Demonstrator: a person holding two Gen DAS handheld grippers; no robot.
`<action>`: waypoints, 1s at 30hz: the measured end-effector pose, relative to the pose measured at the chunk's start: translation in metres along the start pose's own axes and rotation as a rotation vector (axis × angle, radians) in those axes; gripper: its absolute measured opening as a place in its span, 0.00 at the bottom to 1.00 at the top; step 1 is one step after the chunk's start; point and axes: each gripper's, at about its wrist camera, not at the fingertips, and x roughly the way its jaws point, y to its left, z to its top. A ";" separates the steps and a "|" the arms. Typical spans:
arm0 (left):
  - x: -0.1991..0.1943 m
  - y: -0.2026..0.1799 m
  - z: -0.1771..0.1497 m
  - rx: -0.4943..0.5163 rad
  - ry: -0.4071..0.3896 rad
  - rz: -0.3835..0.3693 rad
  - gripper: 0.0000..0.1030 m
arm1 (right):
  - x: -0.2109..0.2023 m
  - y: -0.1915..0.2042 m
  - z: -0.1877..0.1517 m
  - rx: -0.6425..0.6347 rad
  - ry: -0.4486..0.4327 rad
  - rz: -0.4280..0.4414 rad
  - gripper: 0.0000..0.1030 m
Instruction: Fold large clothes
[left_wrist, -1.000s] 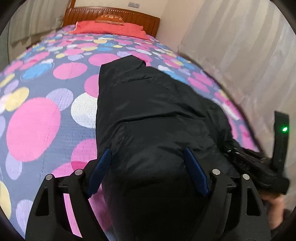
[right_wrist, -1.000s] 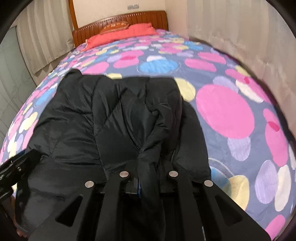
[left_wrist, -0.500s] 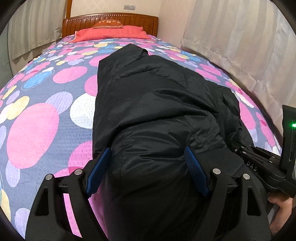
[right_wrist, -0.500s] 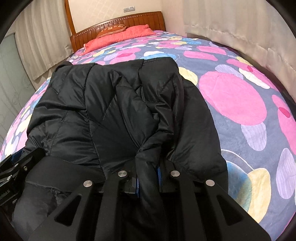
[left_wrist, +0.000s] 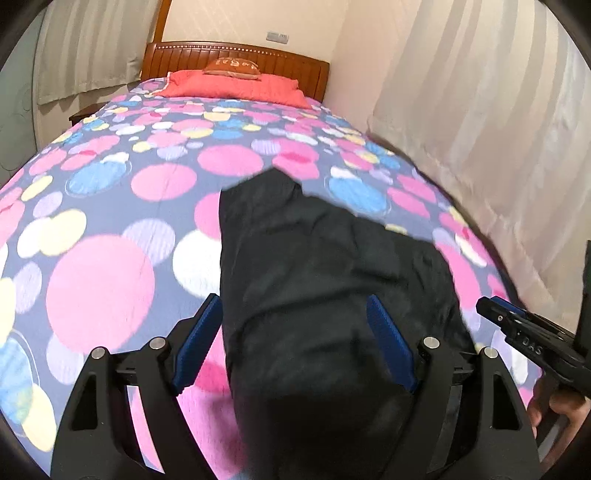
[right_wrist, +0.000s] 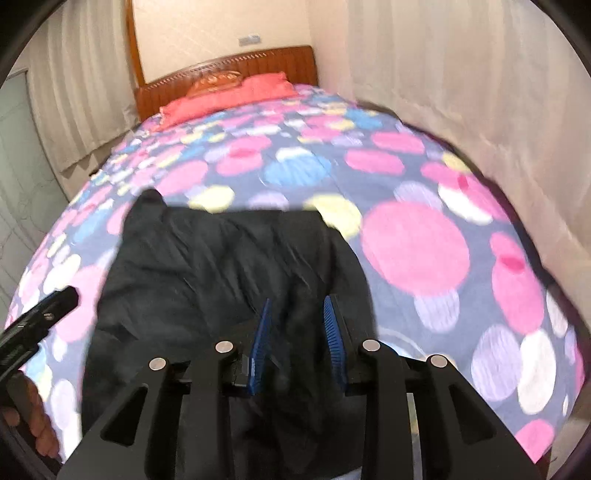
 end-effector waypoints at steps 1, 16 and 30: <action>0.002 -0.001 0.005 -0.003 -0.004 0.007 0.77 | 0.000 0.005 0.006 -0.011 -0.014 0.010 0.30; 0.090 -0.009 -0.007 -0.020 0.125 0.046 0.84 | 0.113 0.010 0.000 -0.059 0.105 -0.002 0.31; 0.124 -0.011 -0.019 0.031 0.113 0.097 0.88 | 0.139 0.011 -0.018 -0.044 0.048 -0.025 0.31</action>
